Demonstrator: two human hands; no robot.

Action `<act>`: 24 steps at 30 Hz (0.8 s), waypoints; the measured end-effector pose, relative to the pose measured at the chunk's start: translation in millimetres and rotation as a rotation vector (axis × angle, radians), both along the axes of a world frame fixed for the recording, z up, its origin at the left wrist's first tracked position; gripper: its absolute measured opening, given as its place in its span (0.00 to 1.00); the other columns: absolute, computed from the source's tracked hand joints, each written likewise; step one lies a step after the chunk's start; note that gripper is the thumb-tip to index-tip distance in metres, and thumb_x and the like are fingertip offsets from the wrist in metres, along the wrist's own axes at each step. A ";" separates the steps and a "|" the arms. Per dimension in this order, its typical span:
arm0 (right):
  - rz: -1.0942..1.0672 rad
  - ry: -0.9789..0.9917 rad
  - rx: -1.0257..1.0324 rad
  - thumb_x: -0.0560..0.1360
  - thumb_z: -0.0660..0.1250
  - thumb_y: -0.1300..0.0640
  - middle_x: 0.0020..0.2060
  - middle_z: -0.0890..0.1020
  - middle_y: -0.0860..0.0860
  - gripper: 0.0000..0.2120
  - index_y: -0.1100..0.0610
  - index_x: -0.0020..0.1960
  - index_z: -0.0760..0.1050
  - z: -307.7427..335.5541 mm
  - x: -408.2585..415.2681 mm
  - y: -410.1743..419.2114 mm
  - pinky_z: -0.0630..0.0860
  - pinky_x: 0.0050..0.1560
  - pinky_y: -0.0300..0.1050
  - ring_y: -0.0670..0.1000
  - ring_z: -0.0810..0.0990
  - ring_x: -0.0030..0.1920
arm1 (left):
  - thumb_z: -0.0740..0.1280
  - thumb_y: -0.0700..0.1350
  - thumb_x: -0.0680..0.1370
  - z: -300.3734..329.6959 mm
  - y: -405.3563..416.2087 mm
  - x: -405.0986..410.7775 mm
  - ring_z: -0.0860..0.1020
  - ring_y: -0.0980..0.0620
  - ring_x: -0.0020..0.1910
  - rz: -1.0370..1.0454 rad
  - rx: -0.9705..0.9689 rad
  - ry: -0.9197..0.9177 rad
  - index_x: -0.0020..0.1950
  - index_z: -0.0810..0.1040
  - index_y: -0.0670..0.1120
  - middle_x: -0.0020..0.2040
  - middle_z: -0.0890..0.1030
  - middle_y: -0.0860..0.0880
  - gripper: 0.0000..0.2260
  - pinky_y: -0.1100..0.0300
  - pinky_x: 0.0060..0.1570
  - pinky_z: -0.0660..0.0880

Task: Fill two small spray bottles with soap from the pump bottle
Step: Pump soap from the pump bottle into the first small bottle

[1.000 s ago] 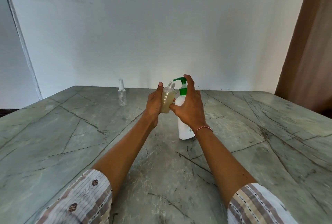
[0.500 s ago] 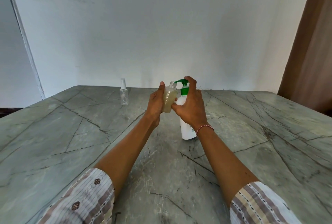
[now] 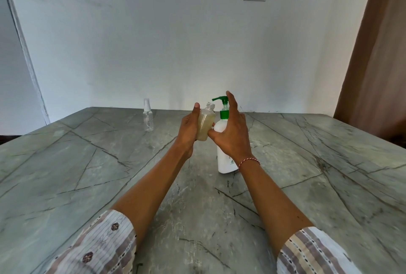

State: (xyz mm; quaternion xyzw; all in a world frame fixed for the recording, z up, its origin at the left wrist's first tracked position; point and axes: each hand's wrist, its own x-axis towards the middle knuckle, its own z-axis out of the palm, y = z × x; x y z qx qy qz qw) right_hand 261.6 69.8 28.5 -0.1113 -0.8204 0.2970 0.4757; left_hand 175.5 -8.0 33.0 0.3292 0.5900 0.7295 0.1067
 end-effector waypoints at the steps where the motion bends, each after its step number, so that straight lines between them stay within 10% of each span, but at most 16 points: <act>1: -0.002 0.001 0.006 0.65 0.76 0.52 0.66 0.71 0.51 0.47 0.48 0.74 0.50 0.2 0.0 0.0 0.68 0.58 0.45 0.54 0.70 0.62 | 0.52 0.60 0.79 0.1 0.3 0.2 0.80 0.52 0.42 0.004 -0.001 -0.002 0.43 0.77 0.57 0.40 0.82 0.52 0.16 0.55 0.48 0.77; 14: -0.063 0.032 0.019 0.63 0.76 0.54 0.62 0.73 0.51 0.42 0.51 0.70 0.57 -2.7 -2.8 -0.2 0.70 0.51 0.40 0.51 0.71 0.56 | 0.51 0.60 0.79 1.8 -1.1 0.1 0.80 0.53 0.38 -0.004 0.007 -0.009 0.45 0.77 0.54 0.39 0.82 0.50 0.18 0.61 0.40 0.77; 24: -0.011 0.017 -0.016 0.64 0.76 0.52 0.66 0.71 0.50 0.49 0.48 0.75 0.49 -2.4 0.5 0.5 0.68 0.56 0.44 0.53 0.69 0.62 | 0.51 0.59 0.79 4.2 -2.4 5.3 0.80 0.48 0.46 -0.005 -0.008 -0.030 0.47 0.76 0.53 0.49 0.81 0.44 0.17 0.52 0.52 0.76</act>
